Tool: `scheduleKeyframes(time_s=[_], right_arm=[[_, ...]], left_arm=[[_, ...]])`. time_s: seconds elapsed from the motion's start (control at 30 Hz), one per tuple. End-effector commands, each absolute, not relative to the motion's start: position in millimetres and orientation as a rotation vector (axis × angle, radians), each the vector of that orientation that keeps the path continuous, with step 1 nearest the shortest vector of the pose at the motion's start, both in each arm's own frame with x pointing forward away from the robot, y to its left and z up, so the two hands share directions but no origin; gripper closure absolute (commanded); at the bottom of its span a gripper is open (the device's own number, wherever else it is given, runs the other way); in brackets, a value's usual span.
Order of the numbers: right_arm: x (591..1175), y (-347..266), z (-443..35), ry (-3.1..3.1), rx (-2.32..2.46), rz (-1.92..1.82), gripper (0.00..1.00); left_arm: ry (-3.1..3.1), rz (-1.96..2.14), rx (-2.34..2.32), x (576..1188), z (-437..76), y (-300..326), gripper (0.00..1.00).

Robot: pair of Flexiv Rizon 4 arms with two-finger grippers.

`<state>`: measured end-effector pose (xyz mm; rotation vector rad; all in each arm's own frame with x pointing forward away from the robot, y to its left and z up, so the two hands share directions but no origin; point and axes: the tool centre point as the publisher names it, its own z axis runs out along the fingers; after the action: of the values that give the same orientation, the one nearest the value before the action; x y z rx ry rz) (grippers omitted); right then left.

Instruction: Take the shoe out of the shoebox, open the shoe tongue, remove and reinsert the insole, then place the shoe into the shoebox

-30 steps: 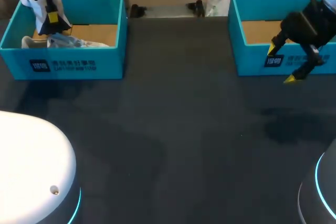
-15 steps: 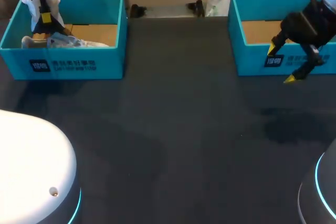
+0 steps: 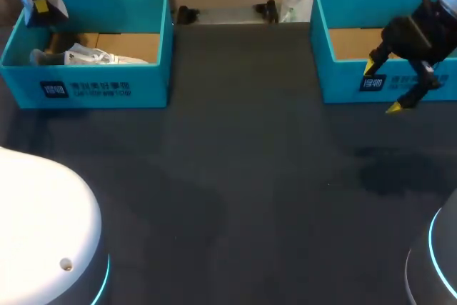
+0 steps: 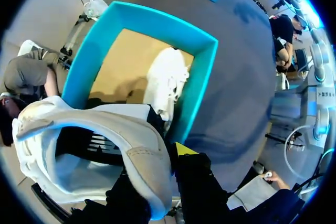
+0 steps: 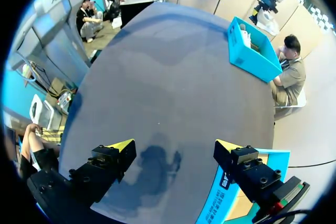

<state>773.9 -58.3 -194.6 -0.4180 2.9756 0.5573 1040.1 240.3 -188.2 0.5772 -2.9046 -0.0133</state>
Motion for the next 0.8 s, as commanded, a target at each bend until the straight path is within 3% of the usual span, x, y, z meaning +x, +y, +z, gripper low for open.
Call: scheduleKeyframes(time_s=[0.03, 0.33, 0.53, 0.8], right_arm=[[775.5, -57.8, -195.1, 2.979, -0.419, 0.555, 0.00], [775.5, -57.8, -195.1, 2.979, -0.419, 0.555, 0.00], [775.5, -57.8, -195.1, 2.979, -0.419, 0.555, 0.00], [775.5, -57.8, -195.1, 2.979, -0.419, 0.555, 0.00]], left_arm=[[-2.903, -0.001, 0.581, 1061.2, -190.9, 253.7, 1.00], [-2.956, -0.014, 0.480, 1087.5, -195.8, 265.7, 1.00], [-2.983, -0.152, -0.084, 1089.6, -197.5, 272.5, 1.00], [-2.859, -0.359, -1.181, 1084.3, -188.9, 304.5, 1.00]])
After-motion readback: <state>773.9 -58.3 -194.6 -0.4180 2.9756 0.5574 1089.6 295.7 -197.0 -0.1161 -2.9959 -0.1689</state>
